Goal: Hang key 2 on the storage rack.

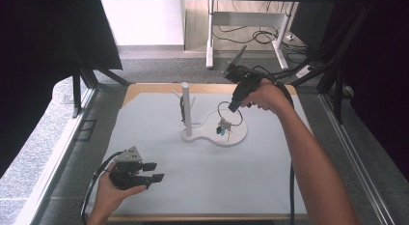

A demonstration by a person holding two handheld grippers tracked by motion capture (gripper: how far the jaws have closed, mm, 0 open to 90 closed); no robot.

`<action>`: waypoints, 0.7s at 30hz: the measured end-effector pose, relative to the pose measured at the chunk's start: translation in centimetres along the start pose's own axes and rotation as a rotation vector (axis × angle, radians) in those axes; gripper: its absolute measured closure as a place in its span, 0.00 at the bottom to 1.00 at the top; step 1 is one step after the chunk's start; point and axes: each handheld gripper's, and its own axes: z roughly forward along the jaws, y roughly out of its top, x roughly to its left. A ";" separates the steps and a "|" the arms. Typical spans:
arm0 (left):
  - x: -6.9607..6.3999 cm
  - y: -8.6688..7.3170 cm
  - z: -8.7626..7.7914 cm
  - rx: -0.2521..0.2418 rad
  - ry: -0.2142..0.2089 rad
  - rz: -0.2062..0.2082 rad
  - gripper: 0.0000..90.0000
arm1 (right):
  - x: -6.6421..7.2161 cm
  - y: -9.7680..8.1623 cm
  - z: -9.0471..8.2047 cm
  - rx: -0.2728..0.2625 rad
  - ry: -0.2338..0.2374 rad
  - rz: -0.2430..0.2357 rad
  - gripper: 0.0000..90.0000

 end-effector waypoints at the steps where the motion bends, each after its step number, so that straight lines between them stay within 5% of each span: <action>1: 0.0 0.0 0.0 -0.001 0.001 0.002 0.53 | -0.1 0.0 0.1 -0.004 0.002 -0.007 0.96; 21: -0.2 0.1 0.1 -0.001 -0.014 0.009 0.53 | -0.7 2.4 0.4 -0.011 0.001 0.004 0.96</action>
